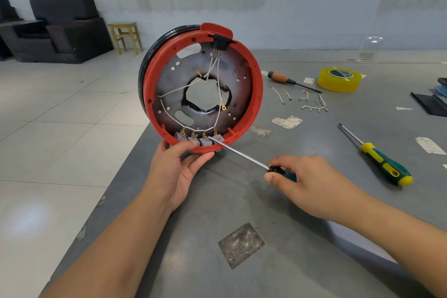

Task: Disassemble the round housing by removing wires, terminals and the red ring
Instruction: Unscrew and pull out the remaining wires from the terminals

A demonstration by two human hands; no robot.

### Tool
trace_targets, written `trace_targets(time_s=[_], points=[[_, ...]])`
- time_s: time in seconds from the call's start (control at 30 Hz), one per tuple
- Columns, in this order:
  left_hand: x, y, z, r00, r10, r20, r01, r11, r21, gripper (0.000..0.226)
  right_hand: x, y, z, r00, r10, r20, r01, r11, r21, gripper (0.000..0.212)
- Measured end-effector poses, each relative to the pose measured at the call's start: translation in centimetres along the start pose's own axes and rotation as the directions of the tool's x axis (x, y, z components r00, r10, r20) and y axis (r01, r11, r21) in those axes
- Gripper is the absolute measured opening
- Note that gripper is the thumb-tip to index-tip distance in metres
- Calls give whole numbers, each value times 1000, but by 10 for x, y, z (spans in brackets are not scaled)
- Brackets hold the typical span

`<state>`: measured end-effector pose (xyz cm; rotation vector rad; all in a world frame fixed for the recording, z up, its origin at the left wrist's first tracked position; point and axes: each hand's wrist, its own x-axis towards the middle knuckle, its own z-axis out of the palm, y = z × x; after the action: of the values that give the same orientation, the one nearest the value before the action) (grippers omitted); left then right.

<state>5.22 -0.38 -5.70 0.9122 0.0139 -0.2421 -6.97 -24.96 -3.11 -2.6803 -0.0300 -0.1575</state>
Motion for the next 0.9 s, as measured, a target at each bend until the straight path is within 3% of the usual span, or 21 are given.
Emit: trace_targets(time_s=[0.13, 0.3, 0.5, 0.9], points=[[2, 1, -2, 1000, -6, 29, 6, 1000, 17, 45, 9, 4, -23, 994, 27, 107, -32, 998, 53, 23], [2, -1, -4, 995, -15, 96, 7, 996, 84, 45, 13, 13, -50, 938, 37, 344, -154, 935, 320, 20], [1, -3, -4, 986, -18, 163, -9, 987, 159, 44, 18, 20, -59, 887, 64, 457, -268, 877, 399, 25], [-2, -2, 0, 994, -29, 101, 12, 986, 164, 32, 9, 8, -55, 945, 68, 319, -135, 972, 191, 19]])
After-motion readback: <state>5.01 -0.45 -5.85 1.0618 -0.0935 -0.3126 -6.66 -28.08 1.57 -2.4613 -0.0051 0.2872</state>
